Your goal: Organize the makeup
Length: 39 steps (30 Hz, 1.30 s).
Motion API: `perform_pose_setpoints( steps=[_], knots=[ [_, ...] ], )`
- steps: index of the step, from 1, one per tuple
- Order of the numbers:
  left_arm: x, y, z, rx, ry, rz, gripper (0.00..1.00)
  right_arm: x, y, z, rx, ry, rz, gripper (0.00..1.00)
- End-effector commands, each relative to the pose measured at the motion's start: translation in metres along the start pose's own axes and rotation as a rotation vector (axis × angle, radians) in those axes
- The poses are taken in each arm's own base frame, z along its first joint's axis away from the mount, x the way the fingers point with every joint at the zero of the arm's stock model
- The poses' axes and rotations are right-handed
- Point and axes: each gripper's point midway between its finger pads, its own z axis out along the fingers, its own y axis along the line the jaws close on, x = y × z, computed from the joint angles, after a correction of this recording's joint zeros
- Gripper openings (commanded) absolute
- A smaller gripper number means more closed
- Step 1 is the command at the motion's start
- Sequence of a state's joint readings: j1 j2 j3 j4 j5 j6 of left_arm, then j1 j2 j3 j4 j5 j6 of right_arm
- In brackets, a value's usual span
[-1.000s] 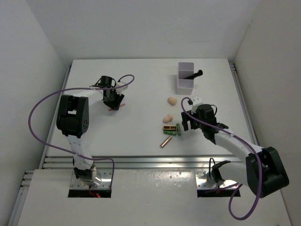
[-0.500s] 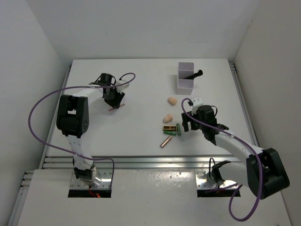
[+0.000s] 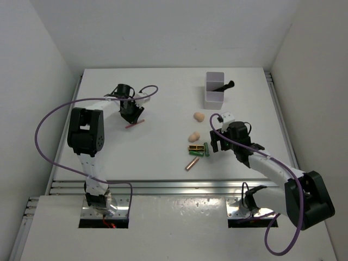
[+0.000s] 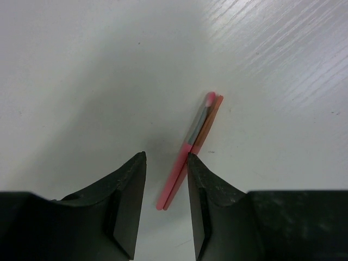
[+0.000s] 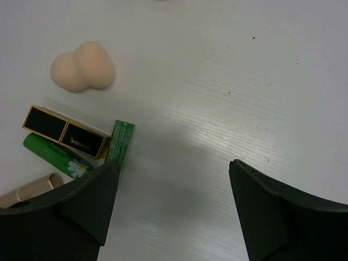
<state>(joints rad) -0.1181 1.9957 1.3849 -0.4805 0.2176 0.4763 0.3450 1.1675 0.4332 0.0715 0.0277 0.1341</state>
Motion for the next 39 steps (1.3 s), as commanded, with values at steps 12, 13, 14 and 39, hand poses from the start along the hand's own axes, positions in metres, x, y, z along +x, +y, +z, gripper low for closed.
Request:
perform_pose_setpoints(
  steps=[12,13,14,39],
  knots=[
    [0.005,-0.001,0.007,0.013,0.015,0.059,0.4,-0.019,-0.003,-0.006,0.017,-0.064,-0.011,0.82],
    [0.01,-0.002,0.008,0.011,0.029,0.057,0.4,-0.017,-0.002,-0.006,0.014,-0.063,-0.013,0.82],
    [0.01,-0.002,0.008,0.011,0.029,0.066,0.4,-0.018,-0.002,-0.006,0.015,-0.066,-0.011,0.82],
    [0.026,-0.033,0.021,0.1,0.108,0.226,0.36,-0.009,-0.004,-0.008,0.025,-0.064,-0.01,0.82]
  ],
)
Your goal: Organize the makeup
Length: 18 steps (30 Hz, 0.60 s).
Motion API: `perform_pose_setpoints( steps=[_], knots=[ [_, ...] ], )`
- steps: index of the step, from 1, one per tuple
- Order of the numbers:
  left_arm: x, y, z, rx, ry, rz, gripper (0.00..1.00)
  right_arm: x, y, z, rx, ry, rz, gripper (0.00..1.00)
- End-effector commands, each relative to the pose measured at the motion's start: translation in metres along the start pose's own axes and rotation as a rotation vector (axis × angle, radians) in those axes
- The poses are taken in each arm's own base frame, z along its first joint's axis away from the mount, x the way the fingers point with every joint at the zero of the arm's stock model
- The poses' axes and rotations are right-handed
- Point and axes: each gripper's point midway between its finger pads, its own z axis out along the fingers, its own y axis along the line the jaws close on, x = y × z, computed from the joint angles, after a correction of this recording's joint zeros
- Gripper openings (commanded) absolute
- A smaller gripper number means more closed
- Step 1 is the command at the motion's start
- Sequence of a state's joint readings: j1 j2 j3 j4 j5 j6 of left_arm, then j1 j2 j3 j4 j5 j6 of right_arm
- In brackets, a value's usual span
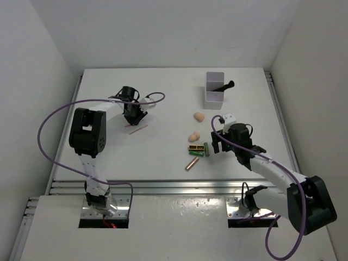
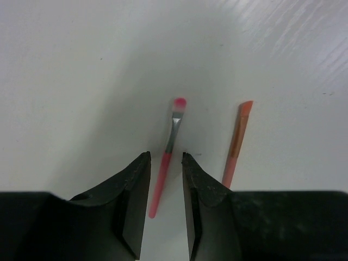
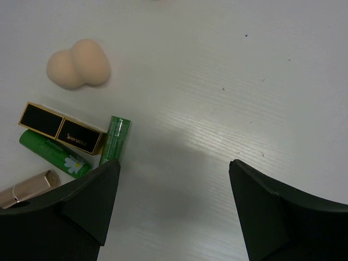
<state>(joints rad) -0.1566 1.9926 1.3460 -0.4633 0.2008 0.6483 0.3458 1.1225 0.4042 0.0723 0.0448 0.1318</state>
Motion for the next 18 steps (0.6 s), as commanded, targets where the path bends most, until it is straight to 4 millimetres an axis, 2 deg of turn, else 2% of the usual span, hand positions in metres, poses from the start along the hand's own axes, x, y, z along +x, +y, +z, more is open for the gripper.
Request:
perform_pose_setpoints(
  steps=[1,6,9,10,12,13,14,17,18],
  knots=[
    [0.02,-0.027,0.017,0.099,0.086,0.032,0.36,-0.009,-0.001,-0.003,0.009,-0.042,-0.005,0.82],
    [0.028,-0.028,0.021,0.105,0.121,0.037,0.3,-0.008,-0.004,-0.006,0.023,-0.048,-0.005,0.82],
    [0.028,-0.027,0.023,0.105,0.121,0.037,0.16,-0.006,-0.005,-0.007,0.028,-0.043,-0.007,0.82],
    [0.032,-0.03,0.025,0.117,0.134,0.033,0.07,-0.003,-0.004,-0.007,0.027,-0.037,-0.005,0.82],
    [0.028,-0.028,0.024,0.109,0.128,0.009,0.0,-0.004,-0.006,-0.009,0.037,-0.041,-0.002,0.82],
    [0.028,-0.029,0.024,0.106,0.13,-0.023,0.0,-0.005,-0.007,-0.009,0.041,-0.047,0.001,0.82],
    [0.022,-0.025,0.023,0.094,0.118,-0.039,0.0,-0.004,-0.007,-0.009,0.043,-0.046,0.002,0.82],
    [-0.003,0.006,0.01,0.046,0.028,-0.162,0.0,-0.003,-0.006,-0.01,0.042,-0.046,0.003,0.82],
    [-0.015,0.009,0.007,0.052,-0.008,-0.183,0.0,-0.004,-0.007,-0.01,0.044,-0.048,0.007,0.82]
  ],
)
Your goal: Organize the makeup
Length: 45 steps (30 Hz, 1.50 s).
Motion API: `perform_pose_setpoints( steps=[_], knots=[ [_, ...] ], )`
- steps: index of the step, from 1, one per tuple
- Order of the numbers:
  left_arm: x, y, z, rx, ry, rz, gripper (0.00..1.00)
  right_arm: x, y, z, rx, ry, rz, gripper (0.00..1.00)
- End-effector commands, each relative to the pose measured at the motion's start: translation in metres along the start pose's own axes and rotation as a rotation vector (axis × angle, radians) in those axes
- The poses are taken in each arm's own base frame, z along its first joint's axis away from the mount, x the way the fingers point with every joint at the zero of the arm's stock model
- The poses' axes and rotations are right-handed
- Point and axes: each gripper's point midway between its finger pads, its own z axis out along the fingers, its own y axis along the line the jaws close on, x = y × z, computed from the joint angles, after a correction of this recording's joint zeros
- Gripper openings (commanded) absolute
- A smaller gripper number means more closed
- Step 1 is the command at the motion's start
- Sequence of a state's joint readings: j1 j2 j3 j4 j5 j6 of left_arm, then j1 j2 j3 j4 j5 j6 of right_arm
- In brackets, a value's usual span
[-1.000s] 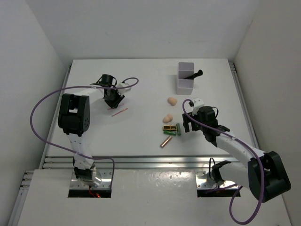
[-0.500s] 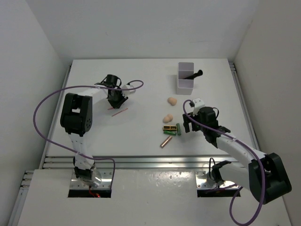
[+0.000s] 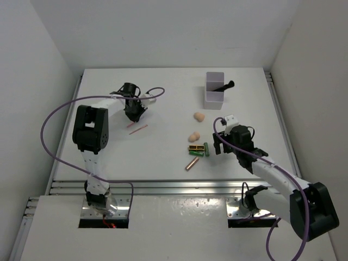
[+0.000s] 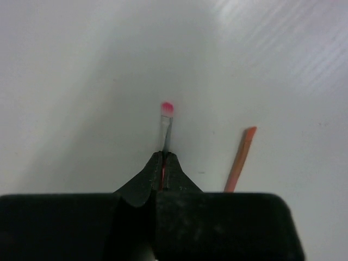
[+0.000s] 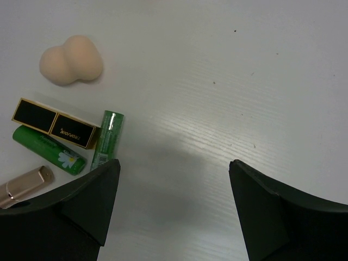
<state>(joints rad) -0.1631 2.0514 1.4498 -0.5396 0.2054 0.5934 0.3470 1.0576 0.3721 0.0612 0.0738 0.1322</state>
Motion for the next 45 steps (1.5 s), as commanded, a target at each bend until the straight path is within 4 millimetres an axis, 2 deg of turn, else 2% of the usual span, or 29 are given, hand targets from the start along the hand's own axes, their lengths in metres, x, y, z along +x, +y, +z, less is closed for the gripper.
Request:
perform_pose_setpoints(
  steps=[1,2,3,6,7,9,10,13,14,15,17,18,19,21,22,23,25,26,27,28,31,33,34,35,37,38,42,44,45],
  knots=[
    [-0.012,0.015,-0.002,0.018,-0.054,-0.16,0.0,-0.007,-0.003,-0.002,0.017,-0.032,0.011,0.82],
    [-0.021,0.017,-0.006,0.018,-0.08,-0.196,0.0,-0.009,-0.002,-0.002,0.016,-0.041,0.017,0.82],
    [-0.039,0.033,-0.018,-0.016,-0.138,-0.203,0.0,-0.01,-0.003,-0.002,0.02,-0.046,0.021,0.82],
    [-0.077,0.051,-0.048,-0.07,-0.256,-0.186,0.0,-0.014,-0.003,-0.002,0.021,-0.07,0.034,0.82],
    [-0.084,0.055,-0.056,-0.084,-0.277,-0.179,0.0,-0.017,-0.004,-0.002,0.026,-0.078,0.039,0.82],
    [-0.119,0.061,-0.078,-0.116,-0.364,-0.132,0.0,-0.019,-0.007,-0.002,0.032,-0.096,0.048,0.82],
    [-0.128,0.065,-0.089,-0.132,-0.392,-0.134,0.0,-0.022,-0.009,-0.003,0.037,-0.112,0.066,0.83],
    [-0.187,0.063,-0.124,-0.15,-0.555,-0.092,0.0,-0.021,-0.02,-0.003,0.068,-0.131,0.104,0.83],
    [-0.201,0.06,-0.131,-0.149,-0.597,-0.081,0.0,-0.022,-0.022,-0.003,0.078,-0.144,0.126,0.83],
    [-0.232,0.048,-0.146,-0.143,-0.691,-0.048,0.0,-0.015,-0.031,-0.003,0.1,-0.139,0.164,0.83],
    [-0.265,0.032,-0.159,-0.129,-0.794,-0.003,0.0,-0.01,-0.035,-0.003,0.113,-0.136,0.204,0.83],
    [-0.281,0.022,-0.165,-0.121,-0.844,0.021,0.0,-0.006,-0.047,-0.005,0.147,-0.132,0.23,0.83],
    [-0.311,0.002,-0.18,-0.107,-0.95,0.075,0.0,-0.004,-0.049,-0.006,0.149,-0.133,0.239,0.83],
    [-0.335,-0.017,-0.178,-0.085,-1.03,0.108,0.0,0.003,-0.056,-0.008,0.168,-0.119,0.248,0.83],
    [-0.36,-0.033,-0.191,-0.079,-1.128,0.137,0.0,0.005,-0.063,-0.01,0.183,-0.116,0.262,0.83],
    [-0.367,-0.042,-0.172,-0.058,-1.141,0.137,0.0,0.008,-0.063,-0.011,0.179,-0.099,0.258,0.83],
    [-0.391,-0.056,-0.178,-0.031,-1.25,0.127,0.0,0.01,-0.07,-0.017,0.192,-0.07,0.267,0.83],
    [-0.397,-0.065,-0.159,-0.012,-1.259,0.093,0.0,0.007,-0.069,-0.02,0.183,-0.075,0.266,0.83],
    [-0.402,-0.068,-0.154,-0.001,-1.287,0.069,0.0,0.007,-0.07,-0.022,0.184,-0.054,0.256,0.83],
    [-0.412,-0.073,-0.162,-0.004,-1.365,0.064,0.0,0.007,-0.07,-0.027,0.186,-0.041,0.256,0.83],
    [-0.435,-0.111,-0.155,0.042,-1.497,0.065,0.0,0.003,-0.069,-0.038,0.178,-0.017,0.235,0.83],
    [-0.444,-0.121,-0.147,0.044,-1.544,0.058,0.0,-0.003,-0.07,-0.047,0.179,-0.011,0.213,0.83],
    [-0.444,-0.125,-0.12,0.055,-1.528,0.035,0.0,-0.01,-0.067,-0.051,0.157,-0.009,0.205,0.83],
    [-0.453,-0.122,-0.126,0.025,-1.56,0.014,0.0,-0.012,-0.068,-0.054,0.157,-0.01,0.187,0.83],
    [-0.455,-0.123,-0.109,-0.007,-1.563,-0.001,0.0,-0.005,-0.065,-0.062,0.151,0.032,0.165,0.83],
    [-0.453,-0.125,-0.091,-0.042,-1.557,0.004,0.0,-0.008,-0.067,-0.067,0.153,0.036,0.128,0.83],
    [-0.451,-0.125,-0.065,-0.087,-1.534,0.008,0.0,-0.004,-0.068,-0.077,0.161,0.052,0.103,0.84],
    [-0.446,-0.127,-0.05,-0.072,-1.497,-0.005,0.0,-0.002,-0.069,-0.079,0.171,0.054,0.091,0.85],
    [-0.438,-0.129,-0.034,-0.058,-1.462,-0.017,0.0,-0.001,-0.069,-0.079,0.169,0.057,0.09,0.85]
  ],
)
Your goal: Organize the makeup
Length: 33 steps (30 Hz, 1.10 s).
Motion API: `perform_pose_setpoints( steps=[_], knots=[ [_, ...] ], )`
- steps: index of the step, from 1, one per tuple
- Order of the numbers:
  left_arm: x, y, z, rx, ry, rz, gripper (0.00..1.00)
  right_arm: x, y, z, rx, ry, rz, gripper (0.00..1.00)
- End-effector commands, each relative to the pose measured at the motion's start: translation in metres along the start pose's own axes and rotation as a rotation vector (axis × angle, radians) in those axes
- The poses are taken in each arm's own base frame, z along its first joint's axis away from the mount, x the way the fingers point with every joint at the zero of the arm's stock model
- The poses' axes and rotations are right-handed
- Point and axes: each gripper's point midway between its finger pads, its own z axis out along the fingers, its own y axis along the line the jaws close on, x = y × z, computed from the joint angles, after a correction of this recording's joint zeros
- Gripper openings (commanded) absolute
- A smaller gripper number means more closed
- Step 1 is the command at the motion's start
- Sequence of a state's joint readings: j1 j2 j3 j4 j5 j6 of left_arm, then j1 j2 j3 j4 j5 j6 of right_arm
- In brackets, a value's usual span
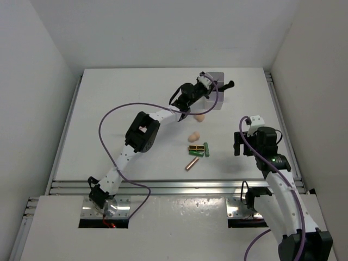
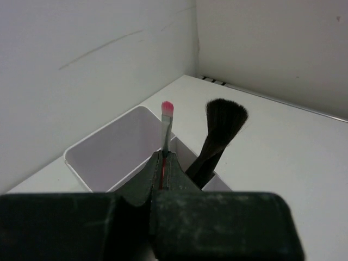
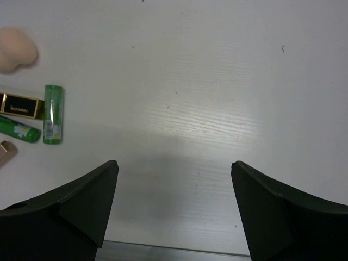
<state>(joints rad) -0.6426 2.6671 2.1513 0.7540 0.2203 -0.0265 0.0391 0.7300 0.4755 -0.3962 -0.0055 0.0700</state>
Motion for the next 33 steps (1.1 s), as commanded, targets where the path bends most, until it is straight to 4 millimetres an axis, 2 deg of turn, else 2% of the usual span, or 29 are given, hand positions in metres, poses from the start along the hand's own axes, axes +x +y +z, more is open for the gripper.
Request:
perform_pose_setpoints(
  steps=[1,5,6,8,9,11,12,14,15,16,17,18,19,20,21,22,23,24,25,26,27,28,29,30,31,32,33],
  knots=[
    [-0.04,0.008,0.004,-0.036,-0.112,0.026,0.0,0.001,-0.008,-0.008,0.027,0.022,-0.044,0.85],
    [-0.008,-0.001,-0.001,-0.023,-0.026,0.025,0.0,0.0,-0.01,-0.006,0.037,0.025,-0.04,0.86],
    [0.002,0.0,-0.003,-0.032,-0.004,0.021,0.04,-0.001,-0.009,-0.005,0.033,0.02,-0.041,0.86],
    [0.004,0.0,-0.003,-0.031,0.007,0.019,0.15,-0.003,-0.009,-0.005,0.032,0.017,-0.047,0.86],
    [0.005,0.004,-0.004,-0.027,0.007,0.021,0.26,-0.003,-0.009,-0.004,0.029,0.018,-0.047,0.86],
    [0.005,0.0,-0.004,0.004,0.023,0.026,0.38,-0.005,-0.01,-0.003,0.031,0.02,-0.051,0.86],
    [-0.004,-0.001,-0.003,0.012,0.01,0.038,0.51,-0.007,-0.01,-0.002,0.031,0.012,-0.054,0.86],
    [-0.019,0.003,-0.002,0.038,0.017,0.083,0.64,-0.01,-0.009,-0.001,0.024,0.001,-0.055,0.86],
    [-0.033,0.005,0.001,0.037,0.003,0.103,0.74,-0.011,-0.007,-0.001,0.017,0.0,-0.057,0.86],
    [-0.063,0.012,0.003,0.047,-0.026,0.144,0.78,-0.012,-0.007,-0.002,0.017,-0.005,-0.059,0.86],
    [-0.082,0.013,0.005,0.055,-0.043,0.165,0.81,-0.014,-0.008,-0.002,0.021,-0.01,-0.056,0.86],
    [-0.101,0.023,0.006,0.042,-0.056,0.187,0.88,-0.012,-0.008,-0.001,0.021,-0.005,-0.043,0.86],
    [-0.118,0.032,0.004,0.052,-0.05,0.226,0.9,-0.012,-0.007,-0.001,0.02,-0.005,-0.045,0.86],
    [-0.154,0.037,0.0,0.054,-0.075,0.255,0.92,-0.013,-0.008,0.001,0.022,-0.006,-0.041,0.86],
    [-0.17,0.042,-0.004,0.058,-0.071,0.273,0.94,-0.013,-0.008,0.003,0.021,-0.003,-0.032,0.86],
    [-0.173,0.048,-0.012,0.066,-0.009,0.279,0.96,-0.01,0.003,0.007,-0.038,0.013,-0.032,0.86],
    [-0.169,0.06,-0.023,0.067,0.047,0.277,0.96,-0.015,0.006,0.01,-0.055,-0.002,-0.032,0.86],
    [-0.166,0.072,-0.048,0.071,0.162,0.272,0.97,-0.013,0.018,0.017,-0.126,0.022,-0.031,0.86],
    [-0.197,0.072,-0.051,0.063,0.123,0.288,0.97,-0.013,0.019,0.019,-0.131,0.036,-0.03,0.86],
    [-0.152,0.082,-0.082,0.076,0.306,0.27,0.97,-0.018,0.027,0.023,-0.165,0.024,-0.03,0.86],
    [-0.141,0.088,-0.103,0.071,0.382,0.27,0.97,-0.009,0.032,0.034,-0.183,0.079,-0.019,0.86],
    [-0.165,0.094,-0.126,0.044,0.4,0.288,0.97,-0.01,0.035,0.037,-0.191,0.085,-0.016,0.86],
    [-0.12,0.105,-0.169,0.021,0.557,0.249,0.95,-0.029,0.043,0.04,-0.209,0.046,-0.025,0.86],
    [-0.115,0.108,-0.191,0.015,0.605,0.24,0.93,-0.018,0.047,0.052,-0.224,0.106,-0.012,0.86],
    [-0.123,0.105,-0.22,0.024,0.656,0.23,0.86,-0.044,0.054,0.055,-0.244,0.054,-0.032,0.86],
    [-0.098,0.109,-0.253,0.045,0.749,0.23,0.84,-0.044,0.064,0.06,-0.288,0.073,-0.041,0.86],
    [-0.09,0.107,-0.274,0.062,0.808,0.23,0.82,-0.054,0.066,0.067,-0.297,0.071,-0.045,0.86]
  ],
)
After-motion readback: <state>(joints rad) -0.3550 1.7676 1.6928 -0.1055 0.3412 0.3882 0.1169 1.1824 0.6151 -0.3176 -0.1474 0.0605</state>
